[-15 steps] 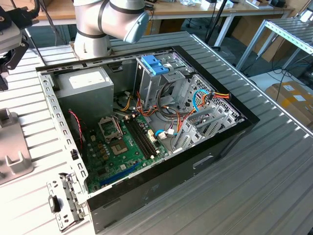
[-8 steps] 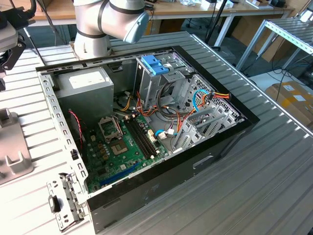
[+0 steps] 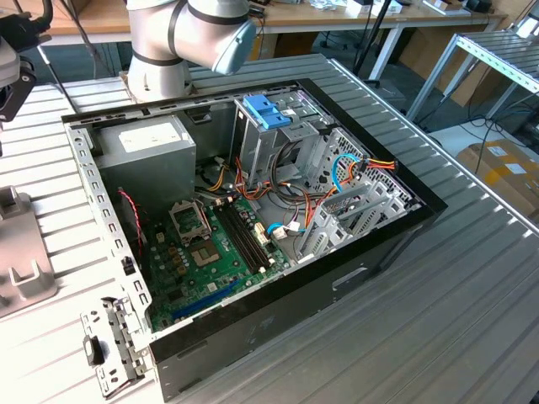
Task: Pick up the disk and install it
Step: 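Reach for the disk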
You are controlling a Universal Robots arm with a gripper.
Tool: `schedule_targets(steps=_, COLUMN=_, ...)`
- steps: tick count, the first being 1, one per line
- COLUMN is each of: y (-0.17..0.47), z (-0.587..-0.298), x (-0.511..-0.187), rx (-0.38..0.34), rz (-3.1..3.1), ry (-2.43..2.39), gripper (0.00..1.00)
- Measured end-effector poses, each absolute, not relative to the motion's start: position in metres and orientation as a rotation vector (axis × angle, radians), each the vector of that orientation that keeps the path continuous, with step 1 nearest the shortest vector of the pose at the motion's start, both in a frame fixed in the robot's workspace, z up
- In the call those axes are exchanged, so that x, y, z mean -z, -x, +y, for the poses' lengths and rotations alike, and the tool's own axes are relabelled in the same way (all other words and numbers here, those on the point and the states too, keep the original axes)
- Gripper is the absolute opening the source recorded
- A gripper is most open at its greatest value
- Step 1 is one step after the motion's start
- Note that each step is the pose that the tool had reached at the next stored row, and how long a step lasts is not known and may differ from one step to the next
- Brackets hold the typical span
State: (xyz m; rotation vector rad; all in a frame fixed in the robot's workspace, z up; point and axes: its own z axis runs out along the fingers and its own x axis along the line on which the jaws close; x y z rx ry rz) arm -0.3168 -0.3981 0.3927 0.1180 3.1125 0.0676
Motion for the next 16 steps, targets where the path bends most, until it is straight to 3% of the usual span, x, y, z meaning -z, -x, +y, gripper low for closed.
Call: schedule_targets(steps=16, y=0.3258, z=-0.3978, x=-0.3924, rx=-0.068, rz=3.113, ry=-0.118, gripper=0.11)
